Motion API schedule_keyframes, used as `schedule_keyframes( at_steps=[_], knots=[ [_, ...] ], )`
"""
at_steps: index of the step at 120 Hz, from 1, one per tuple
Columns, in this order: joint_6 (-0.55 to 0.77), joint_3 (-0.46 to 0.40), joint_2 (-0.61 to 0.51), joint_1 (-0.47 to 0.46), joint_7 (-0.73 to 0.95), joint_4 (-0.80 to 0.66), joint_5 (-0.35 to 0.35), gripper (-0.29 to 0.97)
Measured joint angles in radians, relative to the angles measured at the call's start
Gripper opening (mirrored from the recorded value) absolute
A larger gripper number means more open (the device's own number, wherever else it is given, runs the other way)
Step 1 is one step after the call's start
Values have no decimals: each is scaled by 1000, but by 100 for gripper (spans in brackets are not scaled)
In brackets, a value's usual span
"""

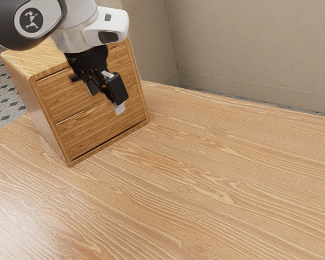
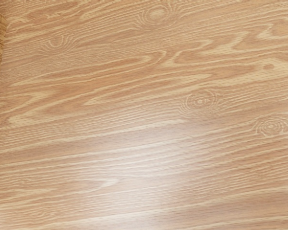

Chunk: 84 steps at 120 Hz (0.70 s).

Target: Pull the drawer handle with one arm to open the drawer

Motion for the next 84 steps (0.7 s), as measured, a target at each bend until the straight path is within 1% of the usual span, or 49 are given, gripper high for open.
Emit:
schedule_keyframes(
  at_steps=[36,84],
  knots=[
    [47,11,-14,3,29,4,23,68],
    [18,22,-15,3,53,8,22,68]
  ],
)
